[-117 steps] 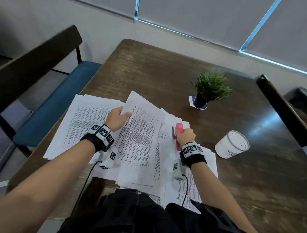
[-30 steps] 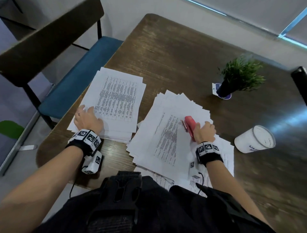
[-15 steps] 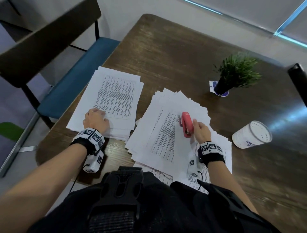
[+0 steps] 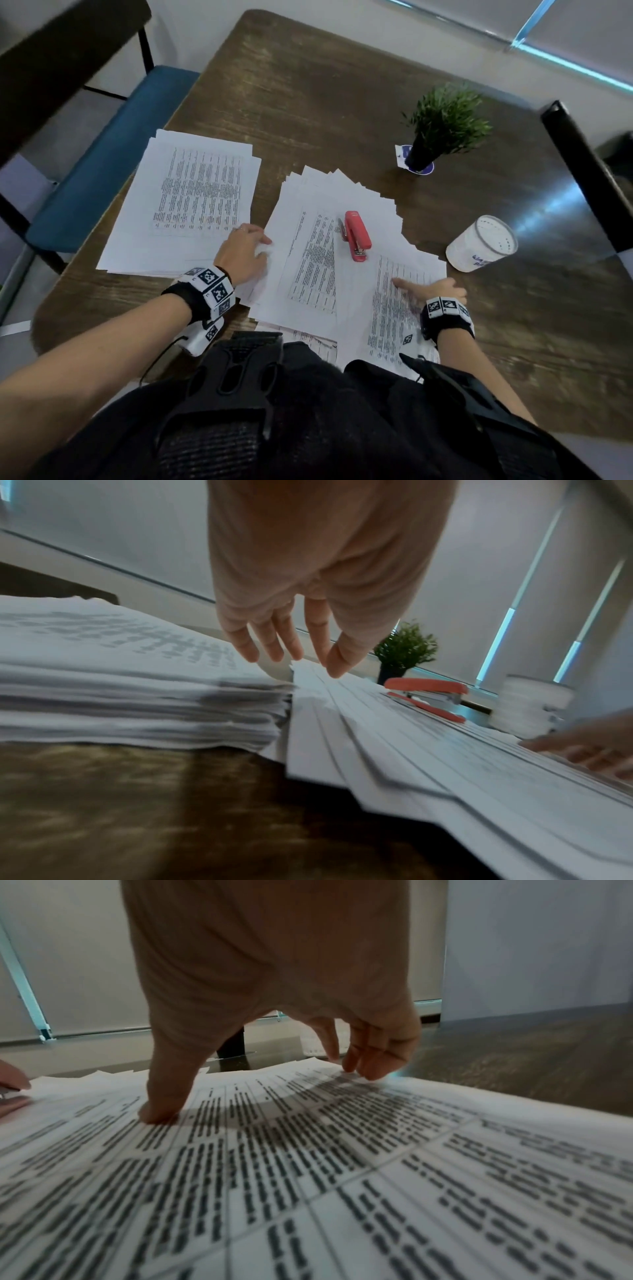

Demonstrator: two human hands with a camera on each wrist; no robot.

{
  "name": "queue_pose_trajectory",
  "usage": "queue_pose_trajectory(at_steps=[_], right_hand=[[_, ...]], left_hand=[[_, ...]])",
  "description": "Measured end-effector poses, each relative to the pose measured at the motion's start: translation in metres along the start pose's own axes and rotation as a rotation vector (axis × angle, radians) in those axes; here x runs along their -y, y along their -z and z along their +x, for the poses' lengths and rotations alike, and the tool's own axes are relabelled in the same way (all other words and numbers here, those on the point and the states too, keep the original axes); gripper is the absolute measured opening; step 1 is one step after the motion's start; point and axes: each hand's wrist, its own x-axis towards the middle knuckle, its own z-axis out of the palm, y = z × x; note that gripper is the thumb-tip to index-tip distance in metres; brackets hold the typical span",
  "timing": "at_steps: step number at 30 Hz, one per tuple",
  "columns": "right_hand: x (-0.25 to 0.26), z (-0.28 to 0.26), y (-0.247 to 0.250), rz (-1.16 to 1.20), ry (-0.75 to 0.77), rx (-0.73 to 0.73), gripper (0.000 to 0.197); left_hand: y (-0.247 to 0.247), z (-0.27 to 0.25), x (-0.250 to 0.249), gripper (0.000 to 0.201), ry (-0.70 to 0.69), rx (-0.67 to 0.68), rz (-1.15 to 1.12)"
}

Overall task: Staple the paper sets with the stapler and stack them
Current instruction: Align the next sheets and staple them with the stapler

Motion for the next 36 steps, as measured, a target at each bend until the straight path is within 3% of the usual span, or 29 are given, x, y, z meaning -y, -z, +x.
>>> queue_pose_trajectory(at_steps=[4,8,13,15,17,21,23,26,29,32,36], right_hand=[[-0.002,0.000,0.003,0.029,-0.013,0.032,0.140],[-0.004,-0.006,0.003,-0.007,-0.098,-0.024,0.144],[-0.004,0.001,0.001,0.156,-0.065,0.093,0.140],[-0.006,0.004,0.000,0.221,-0.026,0.148,0.130],[-0.006,-0.004,0.004,0.239,0.003,0.109,0.109],[-0.006,-0.011,0.017,0.339,0.158,-0.095,0.035],[-0.009,-0.014,0.025,0.332,0.242,-0.162,0.015],[-0.008,-0.026,0.044,0.306,0.321,-0.306,0.008],[-0.002,-0.042,0.066,0.319,0.357,-0.408,0.013],[0.000,-0.053,0.085,0.355,0.355,-0.444,0.020],[0.002,-0.057,0.095,0.418,0.389,-0.464,0.013]], left_hand=[[-0.018,-0.001,-0.024,0.028,-0.105,0.168,0.001],[-0.034,0.001,-0.049,0.036,-0.136,0.335,0.027],[-0.042,0.007,-0.060,0.043,-0.142,0.387,0.095],[-0.044,0.008,-0.060,0.043,-0.147,0.385,0.117],[-0.046,0.008,-0.060,0.042,-0.159,0.378,0.146],[-0.048,0.008,-0.059,0.041,-0.175,0.349,0.161],[-0.048,0.007,-0.059,0.041,-0.179,0.341,0.160],[-0.048,0.007,-0.059,0.040,-0.182,0.337,0.156],[-0.048,0.006,-0.059,0.040,-0.182,0.337,0.155],[-0.048,0.006,-0.057,0.039,-0.186,0.347,0.153],[-0.049,0.007,-0.057,0.039,-0.170,0.355,0.157]])
